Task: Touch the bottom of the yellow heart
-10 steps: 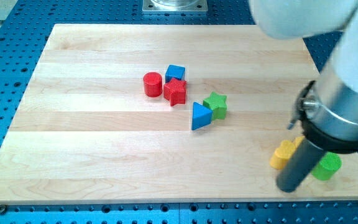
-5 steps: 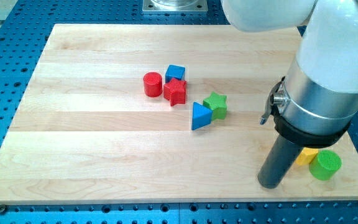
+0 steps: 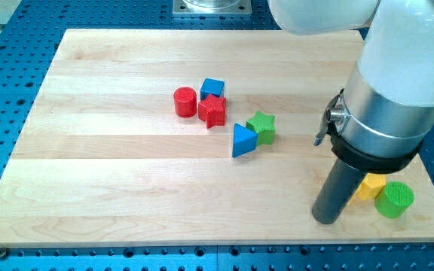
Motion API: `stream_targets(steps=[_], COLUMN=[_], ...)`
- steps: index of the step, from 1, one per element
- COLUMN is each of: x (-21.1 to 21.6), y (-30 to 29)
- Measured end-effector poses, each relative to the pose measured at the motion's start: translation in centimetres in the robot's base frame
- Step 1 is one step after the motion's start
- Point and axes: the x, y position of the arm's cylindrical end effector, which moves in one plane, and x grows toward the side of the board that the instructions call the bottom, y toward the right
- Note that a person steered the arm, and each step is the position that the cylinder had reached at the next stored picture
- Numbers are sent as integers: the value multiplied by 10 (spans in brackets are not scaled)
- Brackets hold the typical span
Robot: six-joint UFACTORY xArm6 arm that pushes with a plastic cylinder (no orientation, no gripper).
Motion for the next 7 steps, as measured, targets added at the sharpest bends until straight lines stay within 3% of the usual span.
stream_targets(steps=[7], x=[4], y=[48])
